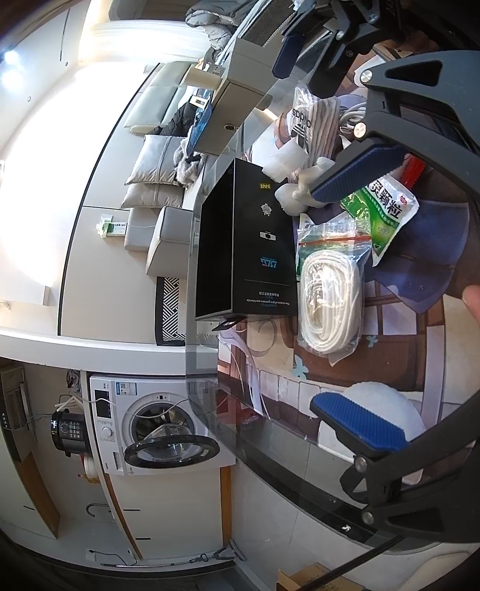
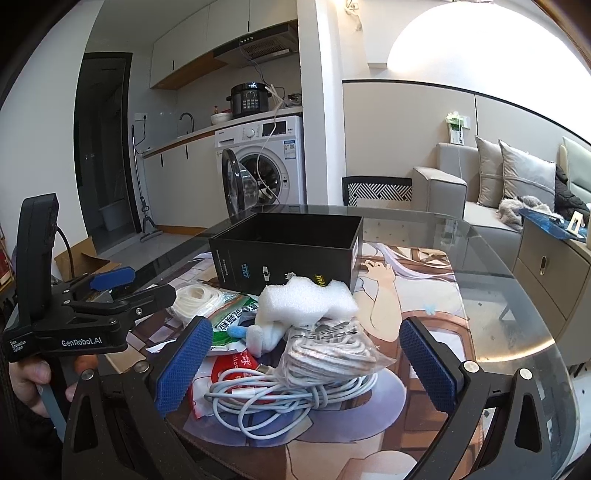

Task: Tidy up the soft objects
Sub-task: 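Grasp the bagged adidas shoelace pack with the right gripper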

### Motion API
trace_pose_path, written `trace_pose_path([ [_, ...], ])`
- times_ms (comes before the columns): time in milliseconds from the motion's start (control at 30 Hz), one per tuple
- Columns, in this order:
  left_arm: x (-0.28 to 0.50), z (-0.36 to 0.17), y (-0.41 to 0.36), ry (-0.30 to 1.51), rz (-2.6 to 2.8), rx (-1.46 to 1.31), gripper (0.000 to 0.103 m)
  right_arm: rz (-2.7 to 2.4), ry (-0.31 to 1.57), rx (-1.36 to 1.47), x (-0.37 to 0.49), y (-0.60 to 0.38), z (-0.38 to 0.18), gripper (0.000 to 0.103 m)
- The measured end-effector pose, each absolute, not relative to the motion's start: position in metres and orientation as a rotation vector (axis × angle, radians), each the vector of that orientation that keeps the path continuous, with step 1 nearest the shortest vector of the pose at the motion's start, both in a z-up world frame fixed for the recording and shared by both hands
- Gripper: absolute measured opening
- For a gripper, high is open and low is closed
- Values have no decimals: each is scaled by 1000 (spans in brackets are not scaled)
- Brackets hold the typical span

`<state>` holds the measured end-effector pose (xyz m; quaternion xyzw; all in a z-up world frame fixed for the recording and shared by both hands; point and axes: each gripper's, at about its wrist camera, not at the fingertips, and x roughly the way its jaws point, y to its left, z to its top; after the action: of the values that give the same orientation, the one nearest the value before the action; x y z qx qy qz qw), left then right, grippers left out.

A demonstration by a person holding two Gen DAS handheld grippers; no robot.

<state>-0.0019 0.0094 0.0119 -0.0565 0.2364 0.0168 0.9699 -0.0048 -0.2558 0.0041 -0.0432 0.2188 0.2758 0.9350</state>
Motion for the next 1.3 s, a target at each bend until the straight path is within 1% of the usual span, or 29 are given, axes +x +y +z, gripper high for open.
trace_pose_path([
  [400,5,14,1,513,-1,-41,103,546,575,-153,19,-257,-4,103],
  [500,9,12,7,549,-22,-66,103,549,609,-142,27,-257,-7,103],
  [667,14,11,15,558,-21,-82,103,545,650,-163,39,-252,-11,102],
  [733,16,12,17,558,-26,-86,103,541,672,-181,45,-248,-15,101],
  [800,18,13,20,557,-25,-90,103,541,695,-196,51,-244,-17,94],
  [833,19,13,20,557,-21,-89,103,544,714,-204,55,-241,-20,92],
  [867,21,13,21,558,-16,-86,103,548,724,-209,57,-240,-21,88],
  [900,22,13,22,559,-13,-85,103,553,734,-218,59,-239,-23,86],
  [1067,27,9,23,587,-11,-83,103,558,764,-232,69,-233,-26,86],
  [1133,29,6,24,599,-13,-85,103,569,778,-234,73,-232,-28,81],
  [1167,30,6,24,603,-13,-87,103,577,785,-233,74,-231,-28,77],
  [1200,30,5,25,608,-12,-88,103,583,791,-233,75,-230,-29,70],
  [1267,31,4,25,612,-10,-89,103,599,798,-235,74,-229,-30,61],
  [1300,31,4,24,614,-11,-89,103,601,796,-235,74,-228,-30,59],
])
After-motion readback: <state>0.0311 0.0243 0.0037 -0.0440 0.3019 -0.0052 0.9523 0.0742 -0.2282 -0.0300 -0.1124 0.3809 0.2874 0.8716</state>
